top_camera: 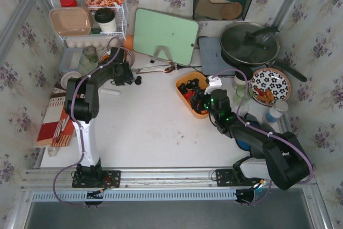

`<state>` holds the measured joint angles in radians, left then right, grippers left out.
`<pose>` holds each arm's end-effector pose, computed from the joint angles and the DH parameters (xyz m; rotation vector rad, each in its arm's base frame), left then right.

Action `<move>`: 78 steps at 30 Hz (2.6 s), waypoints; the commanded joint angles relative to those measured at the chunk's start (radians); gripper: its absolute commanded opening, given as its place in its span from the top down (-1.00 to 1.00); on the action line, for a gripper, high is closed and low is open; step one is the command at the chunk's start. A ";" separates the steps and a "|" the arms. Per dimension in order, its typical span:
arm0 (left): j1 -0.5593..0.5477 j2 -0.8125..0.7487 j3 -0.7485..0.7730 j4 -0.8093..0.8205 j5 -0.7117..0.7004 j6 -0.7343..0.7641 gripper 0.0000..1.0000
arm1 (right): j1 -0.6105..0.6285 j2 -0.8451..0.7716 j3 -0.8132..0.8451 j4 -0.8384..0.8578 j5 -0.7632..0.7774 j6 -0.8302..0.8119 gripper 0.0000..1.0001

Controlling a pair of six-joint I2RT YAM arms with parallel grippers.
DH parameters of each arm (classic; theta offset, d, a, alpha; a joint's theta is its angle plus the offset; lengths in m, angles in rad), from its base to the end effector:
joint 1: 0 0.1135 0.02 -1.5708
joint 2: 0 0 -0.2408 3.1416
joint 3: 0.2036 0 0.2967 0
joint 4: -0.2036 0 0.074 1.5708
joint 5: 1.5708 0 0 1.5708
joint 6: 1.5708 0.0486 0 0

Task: Mix the coffee capsules in the storage basket

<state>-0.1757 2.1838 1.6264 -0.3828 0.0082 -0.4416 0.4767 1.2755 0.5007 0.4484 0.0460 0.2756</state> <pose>0.5012 -0.0894 0.1086 -0.3321 2.5090 -0.2607 0.2814 0.1428 0.1442 -0.1615 1.9174 0.4657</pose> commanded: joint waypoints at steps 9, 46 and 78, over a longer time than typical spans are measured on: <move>-0.001 -0.043 -0.092 0.026 0.024 0.025 0.23 | 0.008 0.015 0.008 0.030 -0.013 0.004 -0.26; 0.010 0.041 0.070 0.056 -0.057 0.182 0.24 | 0.023 0.034 0.025 0.003 -0.056 -0.015 -0.28; -0.150 -0.634 -0.536 0.344 0.403 0.051 0.54 | 0.054 -0.132 -0.137 0.368 -0.376 -0.529 -0.40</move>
<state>-0.2821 1.6321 1.1557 -0.1173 0.3103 -0.3904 0.5224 1.1572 0.3866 0.6491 -0.2226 -0.0860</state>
